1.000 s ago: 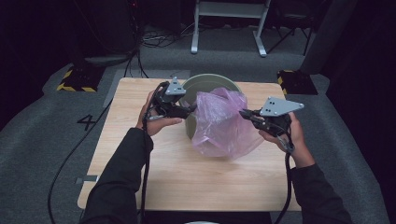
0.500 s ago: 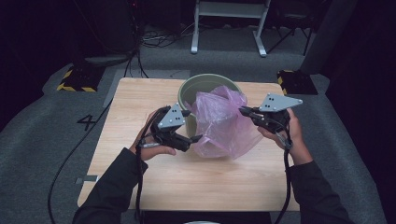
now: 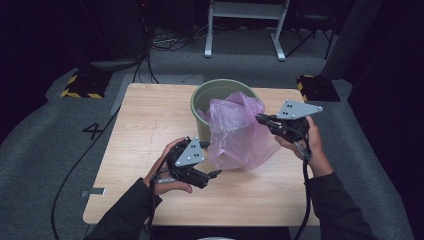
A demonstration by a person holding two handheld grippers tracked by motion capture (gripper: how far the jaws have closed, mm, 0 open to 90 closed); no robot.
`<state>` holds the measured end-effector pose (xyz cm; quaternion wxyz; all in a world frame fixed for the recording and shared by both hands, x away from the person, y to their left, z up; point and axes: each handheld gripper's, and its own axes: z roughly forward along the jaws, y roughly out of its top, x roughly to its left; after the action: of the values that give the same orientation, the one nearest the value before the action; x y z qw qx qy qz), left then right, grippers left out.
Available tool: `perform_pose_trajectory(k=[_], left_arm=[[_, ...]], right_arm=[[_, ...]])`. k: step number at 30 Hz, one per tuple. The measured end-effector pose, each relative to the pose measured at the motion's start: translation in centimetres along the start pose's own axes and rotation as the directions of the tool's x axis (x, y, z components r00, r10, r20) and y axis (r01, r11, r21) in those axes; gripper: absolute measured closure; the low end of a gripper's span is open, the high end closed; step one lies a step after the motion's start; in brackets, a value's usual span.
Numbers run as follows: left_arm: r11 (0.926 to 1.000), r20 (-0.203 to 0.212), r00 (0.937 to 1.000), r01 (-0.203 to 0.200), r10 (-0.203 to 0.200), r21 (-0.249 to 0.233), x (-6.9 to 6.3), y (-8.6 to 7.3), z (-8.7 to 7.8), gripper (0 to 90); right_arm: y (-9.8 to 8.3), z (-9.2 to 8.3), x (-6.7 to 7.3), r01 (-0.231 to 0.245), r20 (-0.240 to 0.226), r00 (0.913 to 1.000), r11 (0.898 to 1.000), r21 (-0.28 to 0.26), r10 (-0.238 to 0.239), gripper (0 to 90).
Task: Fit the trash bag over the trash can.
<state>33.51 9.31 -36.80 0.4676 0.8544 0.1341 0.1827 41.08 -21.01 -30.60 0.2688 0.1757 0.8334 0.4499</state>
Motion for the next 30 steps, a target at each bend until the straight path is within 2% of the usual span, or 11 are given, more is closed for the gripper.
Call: perform_pose_trajectory(k=[1,3,6,7,9,10,14,17,21,24,30], left_arm=[[0.9997,-0.031,0.9995,0.009,-0.009,0.022,0.0,-0.1,0.5,16.0],[0.9992,-0.047,0.9985,0.029,-0.027,0.028,0.2,-0.2,1.1,22.1],[0.9979,-0.074,0.9953,0.063,-0.062,0.012,0.8,-0.4,1.4,35.8],[0.9979,-0.083,0.9946,0.064,-0.063,0.012,1.0,-0.4,1.3,44.9],[0.9975,-0.083,0.9940,0.071,-0.071,0.000,1.3,-0.5,1.3,52.2],[0.9982,-0.100,0.9932,0.061,-0.060,0.005,1.4,-0.5,1.2,58.8],[0.9985,-0.119,0.9915,0.054,-0.053,0.003,1.8,-0.6,1.1,75.8],[0.9987,-0.135,0.9897,0.050,-0.049,0.005,2.1,-0.6,1.1,85.9],[0.9977,-0.147,0.9871,0.066,-0.064,0.012,2.5,-0.7,1.0,88.7],[0.9968,-0.150,0.9856,0.080,-0.077,0.010,2.7,-0.7,0.9,89.0],[0.9957,-0.155,0.9842,0.090,-0.085,0.023,2.9,-0.6,0.7,89.2]], right_arm=[[0.0,0.0,0.0,0.001,0.002,1.0000,1.000,0.000,-0.001,88.1],[-0.1,0.0,0.0,-0.002,0.002,1.0000,1.000,-0.002,0.002,86.8],[-0.2,-0.1,0.0,-0.008,0.000,1.0000,1.000,-0.007,0.008,84.8],[-0.3,-0.1,0.0,-0.006,0.002,1.0000,1.000,-0.009,0.006,82.6],[-0.3,-0.1,-0.1,-0.011,0.007,0.9999,1.000,-0.013,0.011,80.5],[-0.4,-0.2,-0.1,-0.010,0.009,0.9999,1.000,-0.013,0.010,79.0],[-0.4,-0.1,0.0,-0.004,0.012,0.9999,1.000,-0.015,0.004,69.4],[-0.4,0.1,0.0,-0.006,0.009,0.9999,1.000,-0.003,0.006,51.9],[-0.6,-0.1,0.3,0.009,0.002,1.0000,1.000,-0.008,-0.009,40.4],[-0.7,-0.6,0.4,0.011,0.002,0.9999,0.999,-0.034,-0.011,33.0],[-0.7,-2.4,1.0,0.054,0.033,0.9981,0.995,-0.080,-0.052,27.7]])
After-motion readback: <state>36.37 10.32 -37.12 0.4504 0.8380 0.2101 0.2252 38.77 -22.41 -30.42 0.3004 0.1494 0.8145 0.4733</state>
